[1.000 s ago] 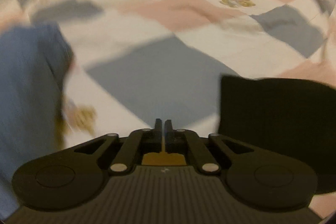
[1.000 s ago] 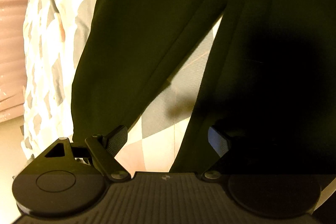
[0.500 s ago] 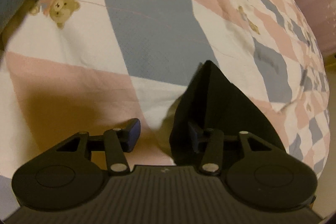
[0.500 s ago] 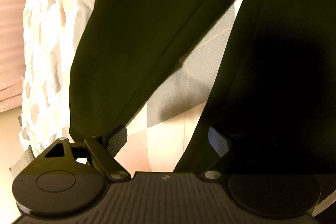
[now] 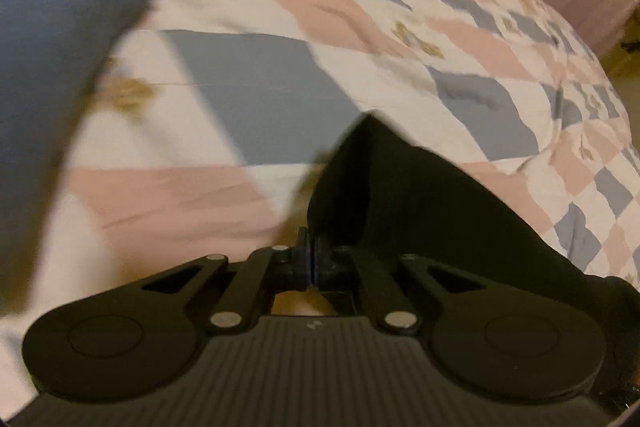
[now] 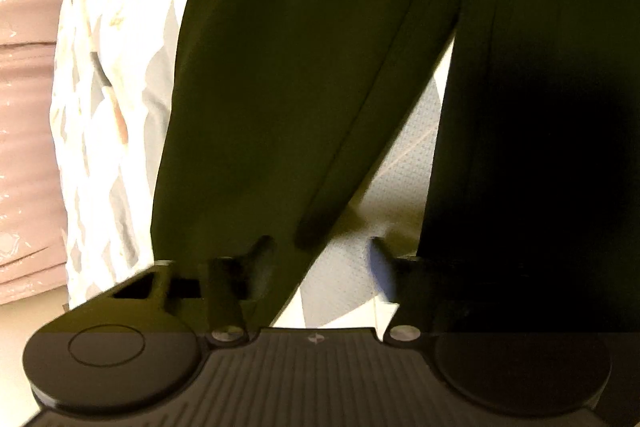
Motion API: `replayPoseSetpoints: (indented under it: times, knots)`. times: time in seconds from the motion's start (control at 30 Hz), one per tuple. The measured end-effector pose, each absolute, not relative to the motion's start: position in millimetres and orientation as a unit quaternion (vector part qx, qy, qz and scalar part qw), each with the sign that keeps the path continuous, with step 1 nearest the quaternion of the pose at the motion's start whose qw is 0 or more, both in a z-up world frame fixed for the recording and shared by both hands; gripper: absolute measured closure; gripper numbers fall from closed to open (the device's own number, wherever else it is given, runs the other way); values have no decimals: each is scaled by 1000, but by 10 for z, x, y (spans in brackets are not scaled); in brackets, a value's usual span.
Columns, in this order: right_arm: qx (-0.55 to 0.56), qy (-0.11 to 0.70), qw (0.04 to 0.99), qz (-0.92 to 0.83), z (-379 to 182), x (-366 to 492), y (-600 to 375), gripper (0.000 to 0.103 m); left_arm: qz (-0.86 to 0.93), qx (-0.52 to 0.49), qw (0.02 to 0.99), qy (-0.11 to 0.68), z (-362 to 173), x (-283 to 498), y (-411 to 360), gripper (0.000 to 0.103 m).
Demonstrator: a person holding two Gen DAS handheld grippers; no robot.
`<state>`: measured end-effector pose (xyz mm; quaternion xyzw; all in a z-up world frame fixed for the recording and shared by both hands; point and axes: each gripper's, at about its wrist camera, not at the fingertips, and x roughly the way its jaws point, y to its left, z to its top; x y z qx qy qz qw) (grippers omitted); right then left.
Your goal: Fold clothes
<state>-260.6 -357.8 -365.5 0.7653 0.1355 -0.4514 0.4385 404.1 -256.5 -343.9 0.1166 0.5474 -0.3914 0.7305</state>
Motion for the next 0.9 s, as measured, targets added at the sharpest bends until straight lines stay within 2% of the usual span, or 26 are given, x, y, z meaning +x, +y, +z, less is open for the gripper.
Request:
replayPoseSetpoints:
  times: [0.1, 0.13, 0.2, 0.3, 0.4, 0.43, 0.5, 0.53, 0.67, 0.7, 0.73, 0.8, 0.83, 0.9]
  knots:
    - [761, 174, 450, -434, -3684, -2651, -3573, 58, -369, 181, 722, 556, -3714, 4039, -2477, 100]
    - [759, 187, 453, -428, -3694, -2666, -3571, 55, -359, 212, 725, 549, -3798, 4024, -2522, 103]
    - [757, 208, 461, -413, -3691, -2693, -3566, 50, -339, 267, 728, 533, -3948, 4003, -2608, 102]
    - [737, 236, 495, -395, -3550, -2785, -3615, 43, -323, 242, 752, 522, -3788, 4069, -2606, 98]
    - [697, 265, 538, -392, -3360, -2906, -3678, 42, -369, 218, 759, 490, -3492, 3966, -2650, 97]
    - [683, 273, 552, -394, -3317, -2941, -3698, 44, -396, 215, 751, 483, -3422, 3905, -2701, 97]
    - [663, 285, 565, -401, -3287, -3000, -3726, 54, -440, 234, 727, 473, -3432, 3729, -2850, 91]
    - [655, 288, 567, -407, -3263, -3061, -3715, 61, -455, 255, 713, 468, -3503, 3622, -2940, 81]
    - [627, 294, 563, -451, -3034, -3499, -3541, 62, -408, 381, 707, 434, -3942, 3344, -3103, 71]
    - [620, 295, 562, -461, -2977, -3609, -3498, 63, -392, 397, 710, 429, -3985, 3310, -3098, 72]
    - [613, 296, 560, -472, -2919, -3719, -3455, 62, -389, 384, 718, 431, -3843, 3279, -3049, 75]
    - [597, 299, 558, -493, -2805, -3938, -3368, 61, -387, 358, 730, 434, -3550, 3199, -2947, 75]
    - [590, 300, 556, -503, -2748, -4048, -3324, 58, -395, 355, 731, 428, -3363, 3074, -2879, 74]
    - [574, 302, 552, -524, -2633, -4267, -3238, 58, -413, 351, 724, 428, -3039, 2792, -2748, 70]
